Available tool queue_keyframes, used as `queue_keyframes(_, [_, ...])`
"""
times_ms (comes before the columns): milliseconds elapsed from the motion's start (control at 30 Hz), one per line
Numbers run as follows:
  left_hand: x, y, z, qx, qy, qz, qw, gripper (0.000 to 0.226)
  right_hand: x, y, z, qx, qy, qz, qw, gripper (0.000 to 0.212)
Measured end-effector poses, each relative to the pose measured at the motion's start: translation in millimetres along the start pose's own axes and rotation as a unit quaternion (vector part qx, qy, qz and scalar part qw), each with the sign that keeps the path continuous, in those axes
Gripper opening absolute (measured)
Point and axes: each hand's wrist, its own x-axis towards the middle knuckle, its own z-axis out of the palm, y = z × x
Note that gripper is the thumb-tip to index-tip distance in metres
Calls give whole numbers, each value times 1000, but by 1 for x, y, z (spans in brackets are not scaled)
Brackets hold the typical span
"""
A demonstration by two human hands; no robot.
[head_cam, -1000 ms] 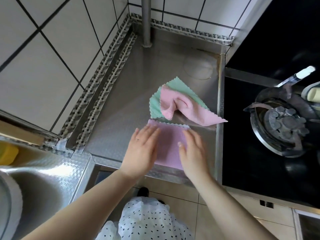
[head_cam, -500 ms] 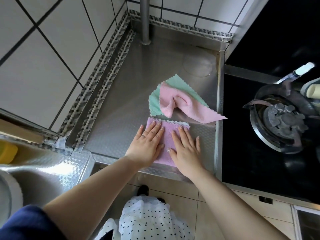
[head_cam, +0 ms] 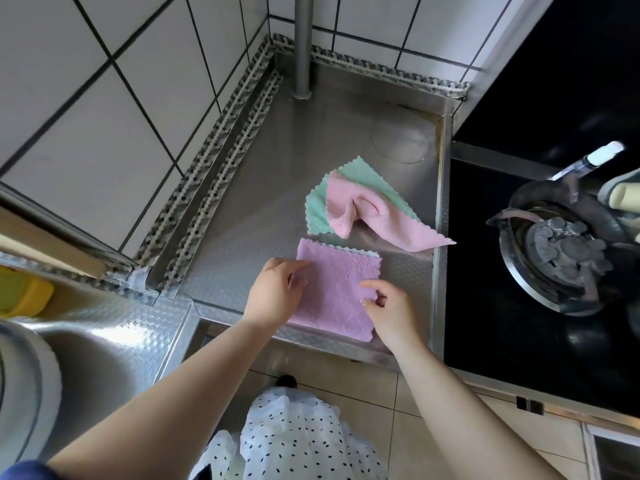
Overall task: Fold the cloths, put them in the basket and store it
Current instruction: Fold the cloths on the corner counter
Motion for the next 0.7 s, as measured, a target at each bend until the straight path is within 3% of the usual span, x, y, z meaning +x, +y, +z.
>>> queue_keyframes(167, [-7,-16,-37,-27,69,-13,997,40,-5,-29,29,37,-62,-32,997,43])
queue_keyframes(333, [-16,-46,-84,15,125,-43,991,43,0,-71,70,20,-126,-78,989,33])
queue_keyframes(500, [-14,-65,-106,83,91,-96,988,48,5,-102,99,-53,-144,-125,980,35])
queue_keyframes(700, [-12,-72,-98,170,22,-83,982,56,7,-104,103,-165,-141,-151,964,37])
